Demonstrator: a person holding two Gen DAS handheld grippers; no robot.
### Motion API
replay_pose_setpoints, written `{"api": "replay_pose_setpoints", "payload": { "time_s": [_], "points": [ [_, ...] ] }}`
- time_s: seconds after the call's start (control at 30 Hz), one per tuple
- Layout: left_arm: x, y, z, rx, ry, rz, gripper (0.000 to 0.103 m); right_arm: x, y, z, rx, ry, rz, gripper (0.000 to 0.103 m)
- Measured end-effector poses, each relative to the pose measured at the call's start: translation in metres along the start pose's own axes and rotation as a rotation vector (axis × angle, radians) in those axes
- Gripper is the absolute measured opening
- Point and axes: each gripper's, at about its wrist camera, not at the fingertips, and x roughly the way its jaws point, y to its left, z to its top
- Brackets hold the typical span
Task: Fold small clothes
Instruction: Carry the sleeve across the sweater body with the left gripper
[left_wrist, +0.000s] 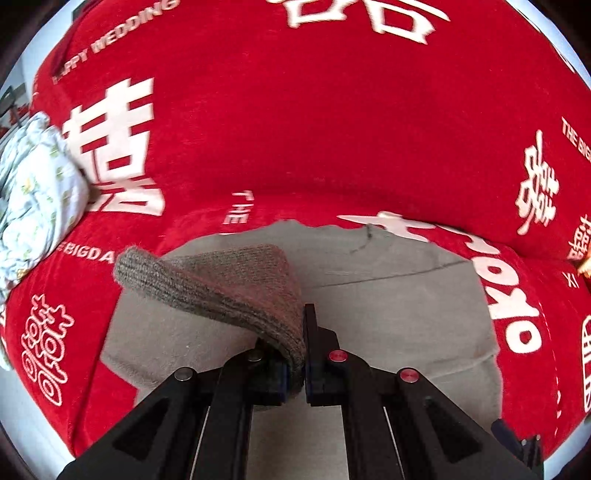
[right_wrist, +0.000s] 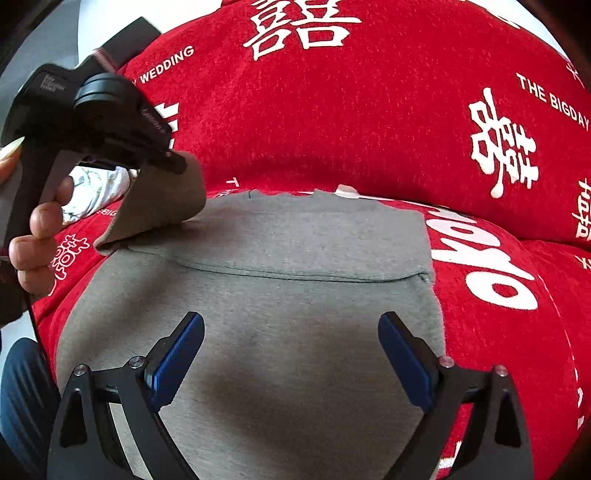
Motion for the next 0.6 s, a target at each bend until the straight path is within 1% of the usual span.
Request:
{"api": "replay_pose_setpoints", "payload": {
  "time_s": [0.33,0.47,0.53,0.6],
  "points": [
    [0.016,-0.063,0.008,0.101,0.017,-0.069,0.007,0.005,0.002,0.003,-0.013,0.021,-0.004,0.097],
    [0.024,-0.084,0.010,0.128,0.033,-0.132,0.007,0.010,0.003,0.005,-0.014,0.041,0.006,0.097],
    [0.029,-0.099,0.010,0.169,0.045,-0.170,0.007,0.012,0.003,0.005,-0.011,0.056,0.020,0.097],
    [0.035,-0.113,0.009,0.219,0.056,-0.191,0.007,0.013,0.003,0.004,-0.018,0.066,0.026,0.097]
  ]
}}
